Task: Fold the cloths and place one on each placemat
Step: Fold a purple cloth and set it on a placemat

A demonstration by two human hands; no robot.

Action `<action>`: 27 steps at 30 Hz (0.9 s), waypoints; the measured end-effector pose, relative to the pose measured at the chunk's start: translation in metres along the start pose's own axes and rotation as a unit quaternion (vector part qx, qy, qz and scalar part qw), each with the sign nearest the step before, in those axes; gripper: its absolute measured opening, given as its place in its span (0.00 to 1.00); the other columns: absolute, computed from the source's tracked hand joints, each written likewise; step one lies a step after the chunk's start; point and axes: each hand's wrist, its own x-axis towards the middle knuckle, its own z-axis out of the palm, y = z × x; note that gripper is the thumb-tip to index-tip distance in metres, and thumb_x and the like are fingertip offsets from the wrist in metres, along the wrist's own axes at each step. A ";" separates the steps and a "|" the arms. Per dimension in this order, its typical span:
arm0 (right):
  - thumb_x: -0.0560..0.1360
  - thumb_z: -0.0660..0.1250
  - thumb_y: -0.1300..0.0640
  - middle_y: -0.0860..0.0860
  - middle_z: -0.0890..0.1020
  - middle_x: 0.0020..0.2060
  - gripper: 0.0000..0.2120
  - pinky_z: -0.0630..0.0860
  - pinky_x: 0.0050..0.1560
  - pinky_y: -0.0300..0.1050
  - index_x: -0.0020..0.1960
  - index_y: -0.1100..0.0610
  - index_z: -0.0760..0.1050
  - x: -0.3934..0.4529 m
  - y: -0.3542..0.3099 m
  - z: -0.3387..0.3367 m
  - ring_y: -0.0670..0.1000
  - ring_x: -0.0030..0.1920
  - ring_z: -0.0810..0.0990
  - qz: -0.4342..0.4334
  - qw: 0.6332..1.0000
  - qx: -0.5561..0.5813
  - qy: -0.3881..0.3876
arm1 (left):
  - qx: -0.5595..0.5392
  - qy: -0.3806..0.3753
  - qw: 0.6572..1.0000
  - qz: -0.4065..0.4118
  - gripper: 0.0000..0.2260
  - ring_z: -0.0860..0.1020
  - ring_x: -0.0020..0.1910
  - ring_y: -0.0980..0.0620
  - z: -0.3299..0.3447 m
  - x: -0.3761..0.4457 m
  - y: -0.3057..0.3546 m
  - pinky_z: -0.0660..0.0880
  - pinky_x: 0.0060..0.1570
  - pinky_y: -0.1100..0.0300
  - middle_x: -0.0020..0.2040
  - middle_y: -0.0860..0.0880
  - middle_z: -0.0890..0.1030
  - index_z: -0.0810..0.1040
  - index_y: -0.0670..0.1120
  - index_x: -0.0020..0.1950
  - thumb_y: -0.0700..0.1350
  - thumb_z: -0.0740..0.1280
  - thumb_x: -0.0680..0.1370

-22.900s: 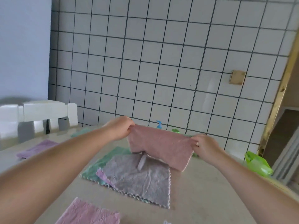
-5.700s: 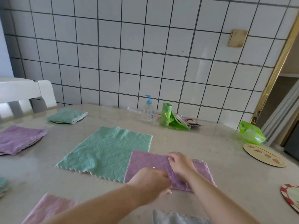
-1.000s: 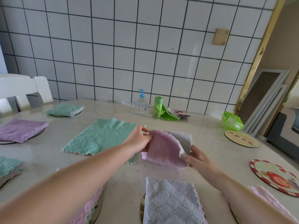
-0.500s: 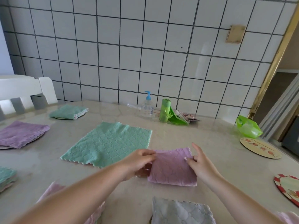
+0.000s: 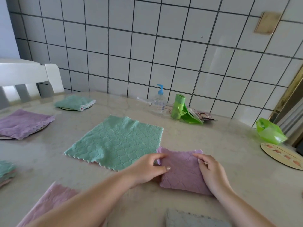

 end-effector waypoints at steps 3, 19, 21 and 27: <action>0.77 0.61 0.64 0.45 0.77 0.52 0.15 0.64 0.52 0.35 0.60 0.51 0.77 0.001 0.000 0.000 0.46 0.55 0.76 0.011 1.000 0.000 0.008 | 0.033 0.002 0.999 0.010 0.28 0.67 0.63 0.62 0.000 0.000 0.006 0.61 0.57 0.70 0.69 0.54 0.69 0.62 0.49 0.74 0.49 0.67 0.76; 0.76 0.62 0.52 0.58 0.63 0.72 0.24 0.59 0.69 0.48 0.70 0.59 0.65 0.013 -0.029 -0.008 0.56 0.71 0.63 0.067 0.987 -0.124 -0.079 | 0.317 0.128 0.916 0.210 0.21 0.64 0.70 0.55 0.012 0.006 -0.003 0.59 0.68 0.61 0.72 0.56 0.65 0.66 0.52 0.71 0.50 0.53 0.79; 0.77 0.58 0.44 0.49 0.55 0.76 0.27 0.53 0.73 0.51 0.74 0.49 0.59 0.004 -0.035 -0.002 0.52 0.75 0.55 0.010 0.965 -0.228 -0.130 | 0.384 0.069 0.901 0.190 0.22 0.58 0.73 0.55 0.022 0.007 -0.005 0.51 0.71 0.58 0.74 0.55 0.63 0.63 0.52 0.73 0.53 0.49 0.80; 0.78 0.48 0.38 0.44 0.44 0.76 0.29 0.40 0.72 0.63 0.76 0.43 0.47 -0.008 -0.034 0.016 0.46 0.76 0.42 -0.009 0.907 -0.340 -0.247 | 0.485 0.011 0.869 0.102 0.24 0.49 0.76 0.55 0.020 0.009 -0.012 0.45 0.73 0.46 0.77 0.53 0.52 0.53 0.50 0.76 0.54 0.48 0.81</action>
